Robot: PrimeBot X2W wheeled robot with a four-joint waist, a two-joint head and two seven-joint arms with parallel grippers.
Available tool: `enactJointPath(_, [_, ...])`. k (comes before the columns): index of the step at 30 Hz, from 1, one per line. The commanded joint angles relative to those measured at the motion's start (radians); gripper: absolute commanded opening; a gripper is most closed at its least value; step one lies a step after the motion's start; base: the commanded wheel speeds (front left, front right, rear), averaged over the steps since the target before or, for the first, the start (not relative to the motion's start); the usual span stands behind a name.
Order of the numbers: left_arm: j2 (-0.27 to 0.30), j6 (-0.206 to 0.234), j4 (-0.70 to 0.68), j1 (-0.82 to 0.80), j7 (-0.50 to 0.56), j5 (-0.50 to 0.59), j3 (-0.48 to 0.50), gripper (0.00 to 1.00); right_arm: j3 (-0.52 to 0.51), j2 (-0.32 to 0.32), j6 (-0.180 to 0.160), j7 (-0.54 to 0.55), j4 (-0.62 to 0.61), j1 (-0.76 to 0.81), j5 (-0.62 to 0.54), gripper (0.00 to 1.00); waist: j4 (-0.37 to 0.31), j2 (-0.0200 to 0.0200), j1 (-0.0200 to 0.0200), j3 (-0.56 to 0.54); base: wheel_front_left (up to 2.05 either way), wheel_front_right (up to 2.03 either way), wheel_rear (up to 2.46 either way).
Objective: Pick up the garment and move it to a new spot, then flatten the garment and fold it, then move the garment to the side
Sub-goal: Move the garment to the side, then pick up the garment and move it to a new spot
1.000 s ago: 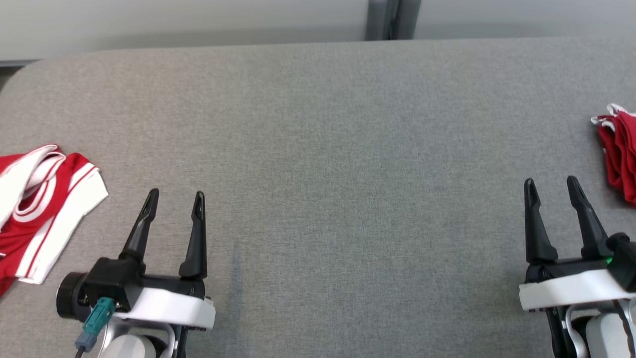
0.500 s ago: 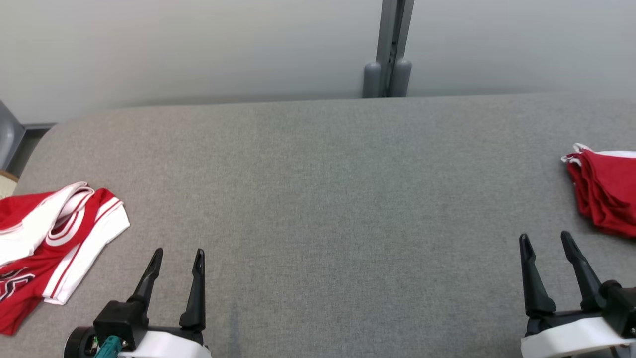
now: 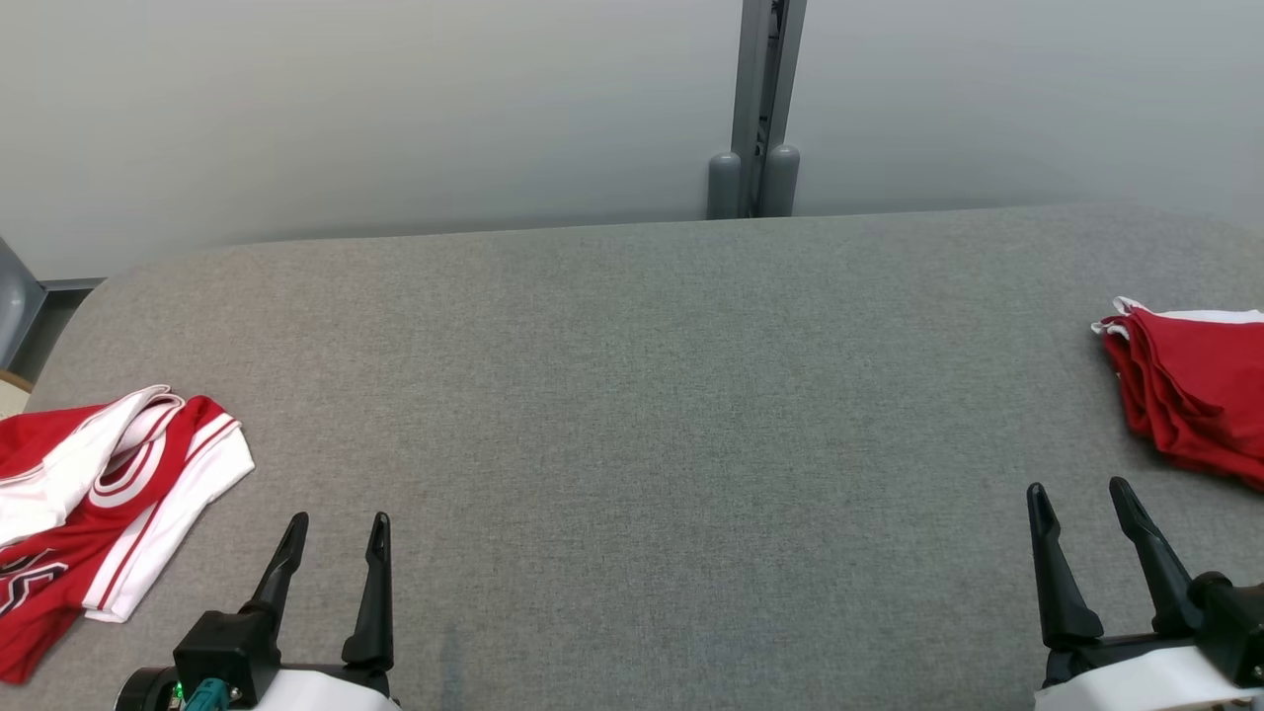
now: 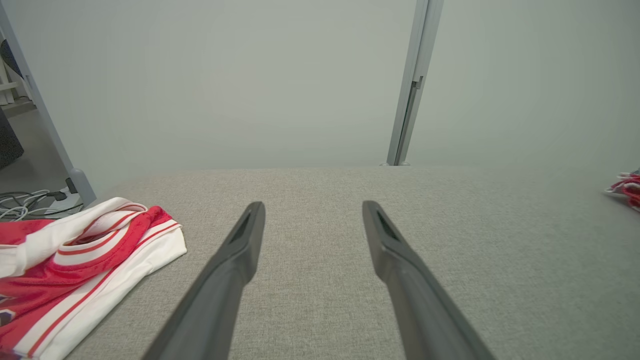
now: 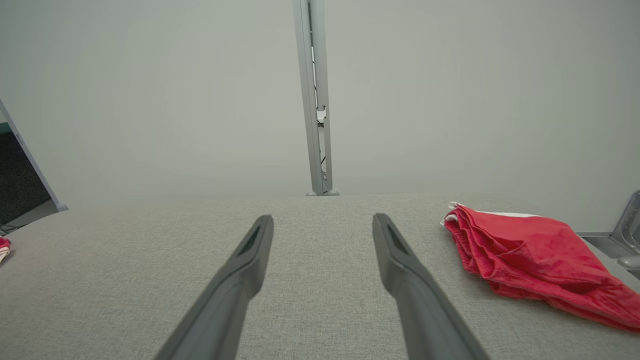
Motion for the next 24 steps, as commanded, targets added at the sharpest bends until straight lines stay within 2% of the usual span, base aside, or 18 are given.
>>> enactJointPath(1, [0.006, 0.006, 0.002, -0.007, -0.007, -0.005, 0.004, 1.0, 0.0, -0.001, 0.0, 0.002, -0.005, 0.001, -0.006, 1.0, 0.002, -0.0001, 0.0, -0.001, 0.0, 0.0, 0.0])
enactJointPath(15, [-0.007, 0.012, 0.004, -0.03, -0.013, -0.019, 0.001, 1.0, 0.009, -0.001, 0.0, 0.011, -0.003, 0.0, -0.005, 1.0, 0.027, -0.0001, 0.0, 0.003, 0.0, 0.0, 0.0])
enactJointPath(19, [-0.02, 0.017, 0.009, -0.044, -0.022, -0.029, 0.01, 1.0, 0.027, -0.001, 0.0, 0.011, -0.007, -0.024, -0.001, 1.0, 0.079, -0.0001, 0.0, 0.011, 0.0, 0.0, 0.0])
enactJointPath(24, [-0.039, 0.01, 0.022, -0.078, -0.034, -0.031, 0.01, 1.0, 0.032, -0.001, 0.0, 0.015, -0.023, -0.032, -0.003, 1.0, 0.191, -0.0001, 0.0, 0.014, 0.0, 0.0, 0.0])
